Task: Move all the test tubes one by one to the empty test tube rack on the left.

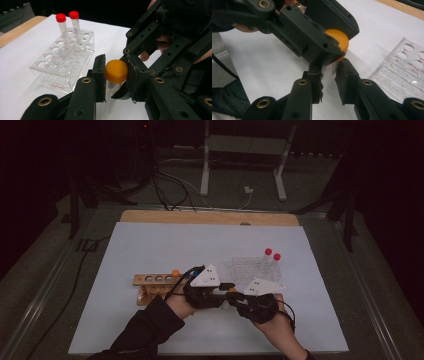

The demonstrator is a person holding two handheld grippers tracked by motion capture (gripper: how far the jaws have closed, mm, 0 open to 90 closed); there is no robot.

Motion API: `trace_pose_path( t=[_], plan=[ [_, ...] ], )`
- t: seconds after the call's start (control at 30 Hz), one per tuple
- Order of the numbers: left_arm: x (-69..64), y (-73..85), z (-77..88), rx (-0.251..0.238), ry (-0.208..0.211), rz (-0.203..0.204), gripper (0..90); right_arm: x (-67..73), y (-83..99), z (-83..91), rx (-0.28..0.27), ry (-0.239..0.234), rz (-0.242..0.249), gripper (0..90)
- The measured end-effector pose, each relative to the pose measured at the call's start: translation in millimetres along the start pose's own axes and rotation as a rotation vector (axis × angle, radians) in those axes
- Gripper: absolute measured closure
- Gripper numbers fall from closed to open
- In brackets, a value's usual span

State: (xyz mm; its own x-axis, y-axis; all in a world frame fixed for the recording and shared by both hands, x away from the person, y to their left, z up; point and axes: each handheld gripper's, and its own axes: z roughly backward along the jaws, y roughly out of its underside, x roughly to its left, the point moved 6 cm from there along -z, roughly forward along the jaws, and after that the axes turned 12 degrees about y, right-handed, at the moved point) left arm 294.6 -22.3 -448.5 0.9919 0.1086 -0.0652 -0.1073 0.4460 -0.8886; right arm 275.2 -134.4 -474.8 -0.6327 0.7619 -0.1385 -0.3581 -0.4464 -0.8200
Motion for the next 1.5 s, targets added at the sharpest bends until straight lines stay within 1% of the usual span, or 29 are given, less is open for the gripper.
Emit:
trace_pose_path(
  t=[0.03, 0.07, 0.27, 0.3, 0.33, 0.37, 0.4, 0.43, 0.5, 0.53, 0.57, 0.6, 0.63, 0.67, 0.7, 0.73, 0.77, 0.8, 0.9, 0.93, 1.03, 1.07, 1.17, 1.23, 1.27, 1.37, 1.43, 1.47, 1.5],
  plan=[
    [0.7, -0.5, 1.4, -0.005, -0.01, -0.002, 71.8, -0.7, -0.5, 0.5, -0.002, -0.007, -0.001, 70.1],
    [1.8, -1.3, 3.5, -0.011, -0.017, 0.001, 71.9, -1.3, -0.8, 0.8, -0.004, -0.011, -0.003, 63.0],
    [4.6, -7.6, 19.9, -0.039, -0.041, 0.001, 72.1, -8.3, -3.6, 4.0, -0.03, 0.027, -0.028, 46.8],
    [4.9, -8.6, 22.9, -0.044, -0.05, -0.001, 72.1, -9.7, -4.3, 4.7, -0.035, 0.031, -0.037, 41.9],
    [5.0, -9.6, 26.1, -0.049, -0.052, -0.002, 72.1, -10.8, -5.0, 5.3, -0.037, 0.034, -0.044, 34.4],
    [4.8, -10.2, 29.1, -0.049, -0.053, -0.005, 72.1, -11.9, -5.6, 5.5, -0.037, 0.048, -0.049, 27.6],
    [5.0, -10.8, 32.2, -0.052, -0.067, -0.008, 72.1, -12.8, -6.3, 6.4, -0.044, 0.056, -0.055, 24.3],
    [4.9, -11.0, 35.3, -0.054, -0.067, -0.005, 72.1, -13.6, -7.1, 7.2, -0.052, 0.056, -0.063, 20.4],
    [5.1, -10.6, 41.8, -0.052, -0.083, -0.012, 72.1, -14.7, -8.3, 8.5, -0.063, 0.055, -0.075, 15.8],
    [5.1, -10.6, 41.8, -0.052, -0.083, -0.012, 72.1, -14.7, -8.3, 8.5, -0.063, 0.055, -0.075, 15.8],
    [5.5, -9.8, 46.2, -0.049, -0.086, -0.011, 72.1, -15.7, -9.6, 9.8, -0.076, 0.061, -0.086, 10.9],
    [7.2, -8.0, 52.8, -0.047, -0.105, -0.011, 72.1, -16.0, -9.9, 10.2, -0.079, 0.063, -0.089, 9.4],
    [8.3, -6.6, 56.8, -0.049, -0.111, -0.005, 72.1, -16.4, -10.3, 10.3, -0.082, 0.063, -0.093, 7.3],
    [9.8, -5.2, 61.0, -0.048, -0.126, -0.002, 72.1, -17.2, -10.6, 10.3, -0.086, 0.066, -0.095, 4.6],
    [10.6, -3.7, 65.0, -0.05, -0.131, 0.006, 72.1, -18.4, -10.8, 10.1, -0.089, 0.074, -0.101, 3.2],
    [10.6, -3.7, 65.0, -0.05, -0.131, 0.006, 72.2, -18.4, -10.8, 10.1, -0.089, 0.074, -0.101, 3.2],
    [12.2, -0.9, 73.2, -0.05, -0.153, 0.01, 72.1, -20.9, -10.8, 9.6, -0.088, 0.08, -0.11, 0.8],
    [12.2, -0.9, 73.2, -0.05, -0.153, 0.01, 72.2, -22.0, -10.8, 9.6, -0.09, 0.086, -0.112, 0.4],
    [14.3, 3.1, 86.6, -0.053, -0.18, 0.021, 72.1, -25.0, -10.4, 9.0, -0.091, 0.09, -0.123, 0.0],
    [14.9, 4.2, 90.6, -0.055, -0.187, 0.025, 72.1, -24.9, -10.1, 9.1, -0.093, 0.078, -0.119, 0.0],
    [17.0, 8.5, 105.2, -0.058, -0.223, 0.035, 72.1, -24.6, -9.7, 9.7, -0.099, 0.065, -0.112, 0.0],
    [17.0, 8.5, 105.2, -0.058, -0.223, 0.035, 72.1, -24.6, -9.7, 9.7, -0.099, 0.065, -0.112, 0.0],
    [18.2, 13.1, 117.7, -0.059, -0.247, 0.047, 72.1, -25.6, -9.6, 9.8, -0.101, 0.073, -0.111, 0.0],
    [19.3, 16.8, 124.8, -0.055, -0.268, 0.052, 72.1, -25.5, -9.5, 10.0, -0.102, 0.067, -0.11, 0.0],
    [20.4, 21.0, 131.6, -0.05, -0.288, 0.054, 72.1, -25.7, -9.6, 10.5, -0.106, 0.065, -0.111, 0.0],
    [22.1, 24.9, 138.1, -0.049, -0.303, 0.066, 72.2, -26.8, -10.2, 11.5, -0.111, 0.068, -0.112, 0.0],
    [24.7, 28.2, 145.0, -0.052, -0.321, 0.075, 72.1, -27.4, -10.6, 12.3, -0.113, 0.066, -0.113, 0.0],
    [27.2, 30.1, 150.7, -0.063, -0.337, 0.086, 72.1, -28.1, -10.7, 12.5, -0.115, 0.069, -0.114, 0.0],
    [28.9, 30.7, 153.6, -0.069, -0.343, 0.09, 72.1, -28.5, -10.7, 12.7, -0.117, 0.068, -0.116, 0.0]
  ],
)
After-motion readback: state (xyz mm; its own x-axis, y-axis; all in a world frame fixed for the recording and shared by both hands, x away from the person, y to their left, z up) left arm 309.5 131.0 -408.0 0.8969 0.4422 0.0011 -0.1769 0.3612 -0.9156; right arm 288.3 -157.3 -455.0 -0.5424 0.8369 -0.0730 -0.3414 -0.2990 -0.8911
